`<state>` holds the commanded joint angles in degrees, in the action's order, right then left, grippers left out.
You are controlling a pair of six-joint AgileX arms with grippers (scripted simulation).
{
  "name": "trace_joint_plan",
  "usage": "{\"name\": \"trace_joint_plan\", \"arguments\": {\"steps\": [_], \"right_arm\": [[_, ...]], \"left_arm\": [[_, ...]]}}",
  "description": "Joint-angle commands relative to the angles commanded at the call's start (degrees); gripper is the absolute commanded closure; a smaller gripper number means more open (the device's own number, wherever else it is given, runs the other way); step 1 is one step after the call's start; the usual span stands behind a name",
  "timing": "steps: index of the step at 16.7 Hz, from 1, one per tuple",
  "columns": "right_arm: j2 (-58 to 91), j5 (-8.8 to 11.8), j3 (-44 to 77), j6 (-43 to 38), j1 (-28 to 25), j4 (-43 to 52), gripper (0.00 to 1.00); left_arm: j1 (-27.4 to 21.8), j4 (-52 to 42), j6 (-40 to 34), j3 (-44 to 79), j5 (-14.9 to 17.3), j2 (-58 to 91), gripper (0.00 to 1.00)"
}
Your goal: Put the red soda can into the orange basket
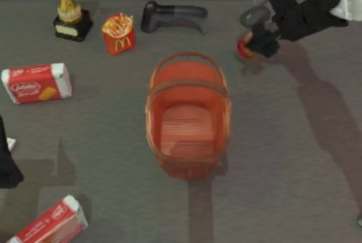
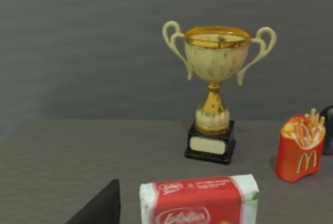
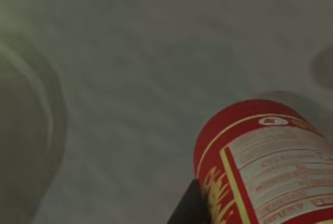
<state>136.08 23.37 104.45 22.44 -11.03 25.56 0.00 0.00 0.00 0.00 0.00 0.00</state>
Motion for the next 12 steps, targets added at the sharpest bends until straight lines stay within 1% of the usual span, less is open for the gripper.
{"name": "trace_joint_plan", "arguments": {"steps": [7, 10, 12], "right_arm": [[-6.8, 22.6, -16.8, -14.2, -4.2, -41.5, 1.0], [-10.2, 30.8, -22.9, -19.1, -5.8, -56.6, 1.0], [-12.4, 35.3, -26.1, -21.5, -6.6, -64.3, 1.0]], "left_arm": [[0.0, 0.0, 0.0, 0.0, 0.0, 0.0, 0.0], [0.0, 0.0, 0.0, 0.0, 0.0, 0.0, 0.0], [0.0, 0.0, 0.0, 0.0, 0.0, 0.0, 0.0]]}}
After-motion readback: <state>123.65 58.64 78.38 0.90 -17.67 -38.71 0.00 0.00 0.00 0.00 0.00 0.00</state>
